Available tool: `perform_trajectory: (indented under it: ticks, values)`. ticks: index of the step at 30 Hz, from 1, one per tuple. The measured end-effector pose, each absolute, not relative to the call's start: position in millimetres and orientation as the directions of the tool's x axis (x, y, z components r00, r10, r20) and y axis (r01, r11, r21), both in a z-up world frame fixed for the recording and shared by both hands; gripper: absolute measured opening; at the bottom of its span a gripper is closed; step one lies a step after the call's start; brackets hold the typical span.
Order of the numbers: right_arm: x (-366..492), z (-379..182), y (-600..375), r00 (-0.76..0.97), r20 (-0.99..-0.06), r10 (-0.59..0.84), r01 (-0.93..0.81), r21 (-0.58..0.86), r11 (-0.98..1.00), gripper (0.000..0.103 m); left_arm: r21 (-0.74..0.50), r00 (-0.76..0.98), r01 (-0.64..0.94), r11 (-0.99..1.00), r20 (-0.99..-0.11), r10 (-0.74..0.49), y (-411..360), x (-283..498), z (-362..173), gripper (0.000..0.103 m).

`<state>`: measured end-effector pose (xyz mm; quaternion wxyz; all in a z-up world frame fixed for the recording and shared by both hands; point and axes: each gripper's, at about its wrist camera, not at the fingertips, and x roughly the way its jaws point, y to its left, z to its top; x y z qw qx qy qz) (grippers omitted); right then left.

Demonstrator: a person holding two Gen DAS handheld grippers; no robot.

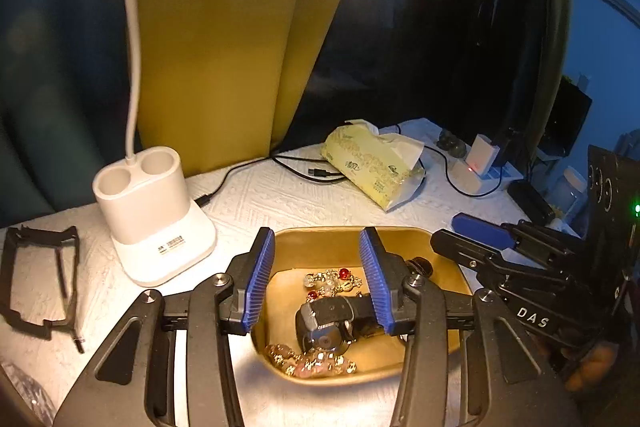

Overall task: Organize jewelry
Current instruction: 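Carry the bracelet and black charm over the basket and open both grippers, then move both grippers to the small rings and grasp a dark ring with the right gripper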

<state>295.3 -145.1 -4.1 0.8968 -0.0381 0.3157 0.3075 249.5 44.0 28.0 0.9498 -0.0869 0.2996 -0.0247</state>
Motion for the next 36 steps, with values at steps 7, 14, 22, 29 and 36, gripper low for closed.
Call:
perform_trajectory:
  ticks: [7, 14, 22, 29, 36]
  values:
    - [276.5, 5.8, -152.3, 0.633, -0.579, 0.514, -0.567, 0.105, 0.817, 0.040, -0.140, 0.873, -0.025, 0.990, -0.486, -0.047, 47.1, 215.1, 38.3, 0.049]
    - [249.6, 12.0, -159.1, 0.643, -0.581, 0.499, -0.562, 0.085, 0.823, 0.040, -0.121, 0.899, -0.006, 0.993, -0.434, -0.048, 47.7, 180.8, 47.9, 0.060]
    - [213.5, 18.6, -163.5, 0.637, -0.579, 0.509, -0.577, 0.080, 0.813, 0.040, -0.124, 0.882, -0.013, 0.992, -0.468, -0.047, 49.9, 149.4, 49.4, 0.060]
    - [184.2, 13.4, -167.1, 0.620, -0.596, 0.510, -0.580, 0.089, 0.810, 0.040, -0.127, 0.834, 0.007, 0.992, -0.547, -0.076, 49.9, 126.5, 38.5, 0.060]
    - [162.2, 2.6, -169.3, 0.596, -0.632, 0.495, -0.578, 0.090, 0.811, 0.040, -0.136, 0.838, 0.008, 0.991, -0.540, -0.081, 47.9, 100.0, 34.5, 0.060]
